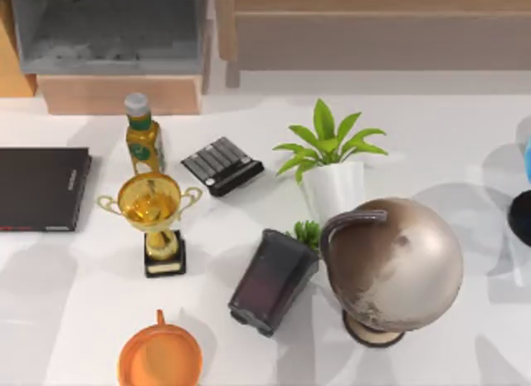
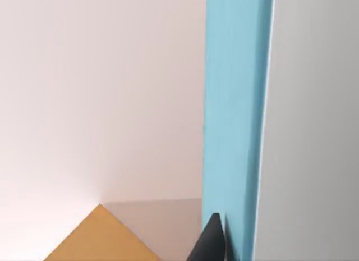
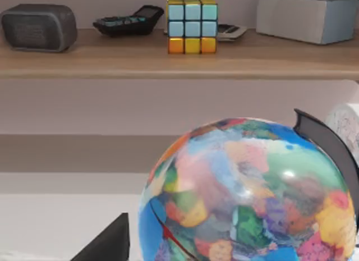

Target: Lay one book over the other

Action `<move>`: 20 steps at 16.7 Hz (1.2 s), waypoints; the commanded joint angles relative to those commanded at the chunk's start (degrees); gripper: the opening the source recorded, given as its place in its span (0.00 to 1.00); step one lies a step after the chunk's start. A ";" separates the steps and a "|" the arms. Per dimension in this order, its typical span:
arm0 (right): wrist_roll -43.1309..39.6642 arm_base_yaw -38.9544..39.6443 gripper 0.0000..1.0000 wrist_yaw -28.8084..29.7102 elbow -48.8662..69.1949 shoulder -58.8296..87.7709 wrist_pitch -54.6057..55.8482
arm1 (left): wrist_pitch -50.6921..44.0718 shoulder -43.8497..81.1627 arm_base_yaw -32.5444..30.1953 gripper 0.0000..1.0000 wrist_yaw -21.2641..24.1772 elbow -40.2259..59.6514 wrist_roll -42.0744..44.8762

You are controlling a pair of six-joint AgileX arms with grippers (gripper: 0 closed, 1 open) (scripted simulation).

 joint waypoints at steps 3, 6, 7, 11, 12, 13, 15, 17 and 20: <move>0.00 0.00 1.00 0.00 0.00 0.00 0.00 | -0.10 -4.06 4.42 0.00 3.22 -7.92 13.46; 0.00 0.00 1.00 0.00 0.00 0.00 0.00 | -2.72 -5.25 9.53 0.00 4.48 -15.51 25.65; 0.00 0.00 1.00 0.00 0.00 0.00 0.00 | -3.98 -5.05 11.24 0.00 4.57 -17.84 29.42; 0.00 0.00 1.00 0.00 0.00 0.00 0.00 | -9.77 -1.39 16.71 0.00 4.46 -25.53 42.32; 0.00 0.00 1.00 0.00 0.00 0.00 0.00 | -11.06 -0.27 17.69 0.00 4.39 -26.94 44.76; 0.00 0.00 1.00 0.00 0.00 0.00 0.00 | -12.16 0.72 18.52 0.00 4.33 -28.10 46.79; 0.00 0.00 1.00 0.00 0.00 0.00 0.00 | -13.60 2.13 19.60 0.00 4.26 -29.56 49.45; 0.00 0.00 1.00 0.00 0.00 0.00 0.00 | -13.89 2.44 19.81 0.00 4.26 -29.84 49.97; 0.00 0.00 1.00 0.00 0.00 0.00 0.00 | -13.89 2.44 19.81 0.00 4.26 -29.84 49.97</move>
